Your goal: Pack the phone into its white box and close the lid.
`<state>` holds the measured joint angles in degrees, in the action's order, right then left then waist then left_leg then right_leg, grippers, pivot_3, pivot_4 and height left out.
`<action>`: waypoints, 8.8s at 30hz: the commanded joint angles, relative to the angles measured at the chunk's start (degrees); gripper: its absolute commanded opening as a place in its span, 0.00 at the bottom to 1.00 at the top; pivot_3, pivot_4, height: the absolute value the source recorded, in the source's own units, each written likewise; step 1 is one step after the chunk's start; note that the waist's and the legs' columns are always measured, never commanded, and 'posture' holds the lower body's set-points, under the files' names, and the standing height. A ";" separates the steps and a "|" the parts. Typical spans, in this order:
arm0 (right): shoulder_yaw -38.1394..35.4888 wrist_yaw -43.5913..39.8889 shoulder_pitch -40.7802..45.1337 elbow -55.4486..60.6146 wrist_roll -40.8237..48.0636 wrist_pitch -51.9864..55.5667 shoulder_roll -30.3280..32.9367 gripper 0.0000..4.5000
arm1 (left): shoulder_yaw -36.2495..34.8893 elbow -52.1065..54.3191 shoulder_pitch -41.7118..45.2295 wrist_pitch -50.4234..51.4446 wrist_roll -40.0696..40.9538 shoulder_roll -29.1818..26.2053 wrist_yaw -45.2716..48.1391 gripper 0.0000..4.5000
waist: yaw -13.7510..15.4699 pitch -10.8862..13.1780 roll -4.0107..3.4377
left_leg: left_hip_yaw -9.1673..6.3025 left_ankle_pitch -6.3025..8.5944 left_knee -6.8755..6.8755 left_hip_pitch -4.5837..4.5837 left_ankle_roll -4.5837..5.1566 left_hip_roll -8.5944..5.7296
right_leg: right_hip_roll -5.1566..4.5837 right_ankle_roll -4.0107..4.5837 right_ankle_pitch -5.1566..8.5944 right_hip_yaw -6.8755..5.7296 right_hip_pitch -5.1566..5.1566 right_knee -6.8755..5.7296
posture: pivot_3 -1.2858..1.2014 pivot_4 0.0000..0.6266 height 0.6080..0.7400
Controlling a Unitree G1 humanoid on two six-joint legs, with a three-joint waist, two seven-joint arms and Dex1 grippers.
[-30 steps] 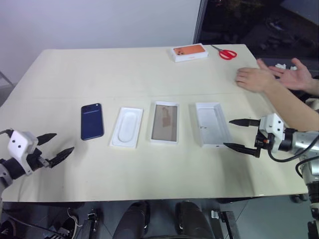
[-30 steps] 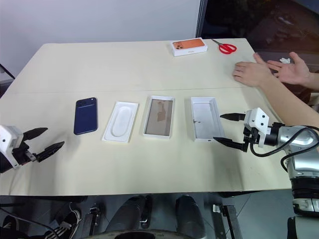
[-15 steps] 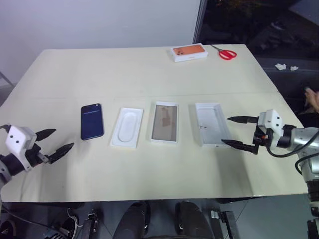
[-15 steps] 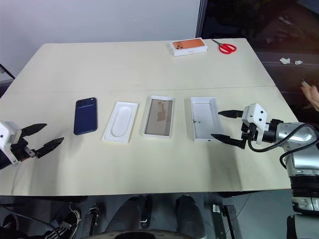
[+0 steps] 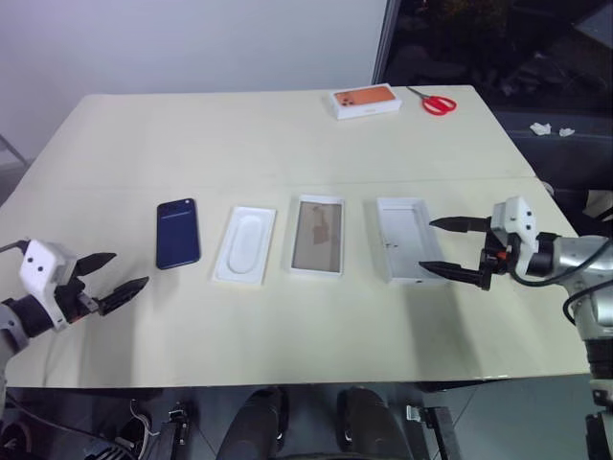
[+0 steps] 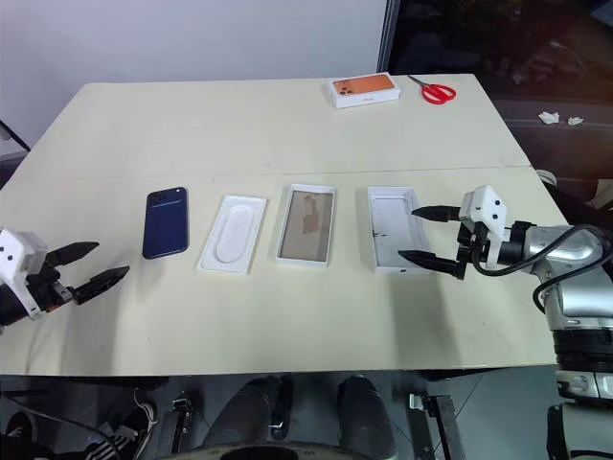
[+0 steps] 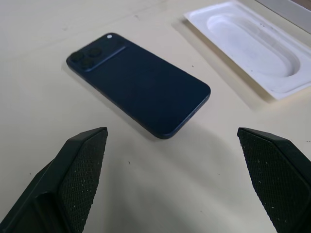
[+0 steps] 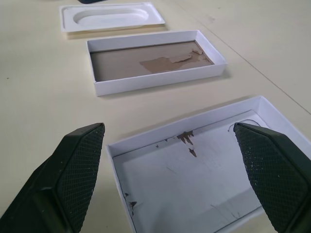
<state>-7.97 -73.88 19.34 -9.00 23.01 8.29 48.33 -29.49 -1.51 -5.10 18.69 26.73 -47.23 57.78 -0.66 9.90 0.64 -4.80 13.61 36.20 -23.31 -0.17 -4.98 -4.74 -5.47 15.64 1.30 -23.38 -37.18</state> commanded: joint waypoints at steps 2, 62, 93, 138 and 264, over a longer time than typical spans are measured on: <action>0.82 1.23 2.58 4.17 0.09 -0.49 -0.74 0.99 | -0.66 4.75 2.44 5.92 4.03 0.01 -2.97 1.00 | -0.01 0.00 0.00 | 0.00 0.00 0.00 0.00 0.00 0.00 | 0.00 0.00 0.00 0.00 -0.01 0.00 | 0.52 0.24 1.00; 16.87 10.21 6.77 15.48 -5.45 5.68 -13.26 1.00 | 1.65 0.99 29.49 47.95 24.24 23.41 -38.56 0.00 | 0.00 -0.06 0.10 | -0.07 -0.04 0.20 -0.02 -0.07 -0.05 | 0.09 -0.03 -0.01 -0.02 -0.03 -0.20 | 0.52 0.24 1.00; 30.30 9.11 10.59 8.30 -16.76 4.56 -21.48 0.00 | 0.71 6.68 33.41 51.34 32.75 24.67 -44.18 0.00 | -0.05 -0.07 0.16 | -0.08 -0.16 0.21 -0.06 -0.27 -0.10 | 0.08 -0.03 -0.01 -0.03 -0.06 -0.22 | 0.52 0.24 1.00; 19.42 11.71 14.19 3.36 -15.02 4.52 -14.32 0.76 | 8.88 14.49 25.68 52.67 39.76 31.33 -55.38 1.00 | 0.06 -0.06 0.20 | -0.05 -0.15 0.17 -0.04 -0.25 -0.09 | 0.09 -0.02 -0.01 -0.01 -0.05 -0.20 | 0.52 0.24 1.00; 37.02 42.83 45.37 -46.15 -49.37 -6.54 -51.46 0.01 | 18.87 -35.73 38.76 33.85 -3.78 14.51 -10.40 1.00 | -0.25 -0.78 -0.65 | -0.24 -0.16 -0.25 0.83 -0.20 -0.35 | 0.12 0.07 -0.01 -0.06 0.29 -0.37 | 0.52 0.24 1.00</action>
<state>28.98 -30.17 64.50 -58.03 -26.30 1.23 -2.52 -14.26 -34.26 36.24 50.62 25.48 -34.34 48.93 -0.92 9.12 -0.01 -5.04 13.45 35.94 -22.46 -0.37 -5.30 -4.60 -5.39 15.62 1.24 -23.09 -37.56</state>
